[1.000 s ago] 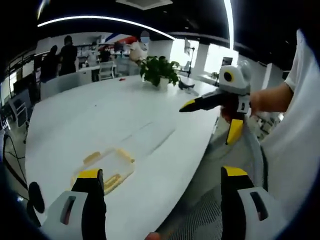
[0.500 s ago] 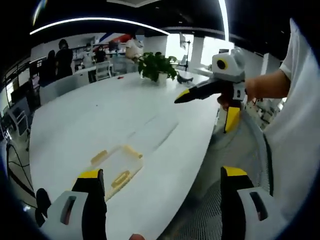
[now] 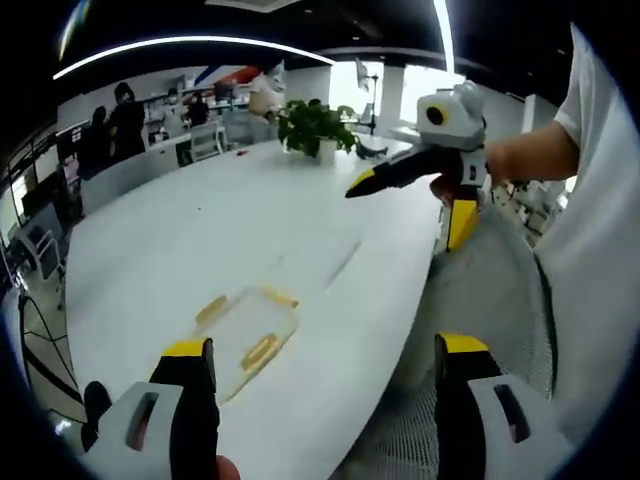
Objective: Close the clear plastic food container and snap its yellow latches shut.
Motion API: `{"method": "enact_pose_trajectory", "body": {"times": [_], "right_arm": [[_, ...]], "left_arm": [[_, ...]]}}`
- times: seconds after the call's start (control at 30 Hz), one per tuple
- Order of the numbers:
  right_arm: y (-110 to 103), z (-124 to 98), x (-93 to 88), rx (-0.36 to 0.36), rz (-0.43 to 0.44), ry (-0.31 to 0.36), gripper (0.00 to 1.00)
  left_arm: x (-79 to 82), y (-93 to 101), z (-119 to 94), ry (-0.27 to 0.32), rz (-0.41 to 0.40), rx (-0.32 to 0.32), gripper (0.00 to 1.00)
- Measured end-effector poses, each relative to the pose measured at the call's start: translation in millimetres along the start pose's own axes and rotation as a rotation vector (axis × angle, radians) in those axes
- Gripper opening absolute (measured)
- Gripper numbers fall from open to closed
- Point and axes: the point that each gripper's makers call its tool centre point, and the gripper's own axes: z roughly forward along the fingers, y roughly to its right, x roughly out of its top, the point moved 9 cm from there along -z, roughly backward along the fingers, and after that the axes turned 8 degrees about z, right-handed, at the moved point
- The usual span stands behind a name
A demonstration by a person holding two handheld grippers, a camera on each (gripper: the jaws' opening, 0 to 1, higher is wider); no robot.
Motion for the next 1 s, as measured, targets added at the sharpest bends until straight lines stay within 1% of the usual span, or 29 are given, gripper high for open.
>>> {"method": "enact_pose_trajectory", "body": {"times": [0.2,0.33,0.6,0.67,0.73,0.8,0.87,0.9,1.0], "right_arm": [[0.0,6.2,5.4,0.015,-0.016,-0.002,0.96],[2.7,10.2,7.5,0.017,-0.025,-0.010,0.96],[6.3,15.0,12.1,0.029,-0.006,-0.008,0.96],[6.5,16.0,12.0,0.026,-0.035,-0.029,0.96],[6.7,16.9,13.1,0.025,-0.040,-0.032,0.96],[7.5,18.1,14.0,0.024,-0.065,-0.042,0.95],[8.8,20.2,13.7,0.023,-0.097,-0.068,0.95],[9.3,20.7,14.0,0.022,-0.107,-0.068,0.95],[12.0,22.1,16.6,0.028,-0.104,-0.068,0.95]], "left_arm": [[-4.7,-5.0,-0.1,-0.025,0.020,-0.006,0.90],[-4.9,-9.1,-1.5,-0.029,0.033,-0.008,0.90],[-9.6,-20.5,-3.7,-0.042,0.044,-0.007,0.90],[-10.1,-23.6,-4.6,-0.043,0.048,-0.010,0.90],[-10.3,-25.5,-5.0,-0.043,0.056,-0.008,0.89],[-10.9,-27.4,-4.8,-0.050,0.066,-0.010,0.89],[-10.8,-30.7,-4.9,-0.049,0.071,-0.013,0.88],[-10.6,-31.7,-4.9,-0.050,0.074,-0.015,0.88],[-8.8,-35.3,-5.4,-0.049,0.086,-0.030,0.88]]}}
